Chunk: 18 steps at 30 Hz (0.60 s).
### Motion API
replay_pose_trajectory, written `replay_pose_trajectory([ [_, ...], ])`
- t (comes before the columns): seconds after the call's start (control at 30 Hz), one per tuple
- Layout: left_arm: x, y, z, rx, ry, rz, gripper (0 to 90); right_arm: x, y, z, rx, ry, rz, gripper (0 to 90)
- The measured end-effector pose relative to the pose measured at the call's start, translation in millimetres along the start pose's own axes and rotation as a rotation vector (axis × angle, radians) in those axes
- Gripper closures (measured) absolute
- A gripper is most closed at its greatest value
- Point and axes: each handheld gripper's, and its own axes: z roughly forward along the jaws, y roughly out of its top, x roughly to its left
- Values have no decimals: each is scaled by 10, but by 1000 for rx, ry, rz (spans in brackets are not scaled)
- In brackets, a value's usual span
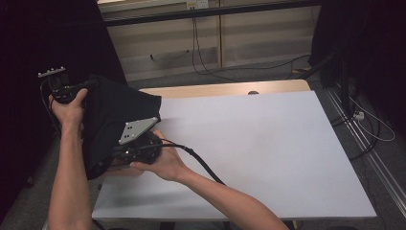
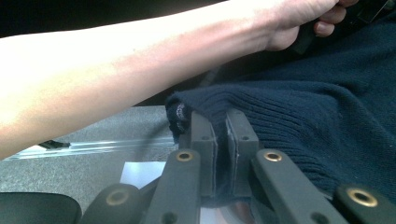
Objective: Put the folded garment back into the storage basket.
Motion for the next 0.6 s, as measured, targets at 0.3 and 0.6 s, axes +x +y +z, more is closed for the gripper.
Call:
replay_pose_trajectory([
  [0.3, 163, -146, -12, 23, 22, -21, 808, 26, -70, 125, 17, 18, 11, 842],
  [0.6, 287, -318, 15, 52, 46, -47, 808, 42, -134, 194, 21, 33, 23, 842],
])
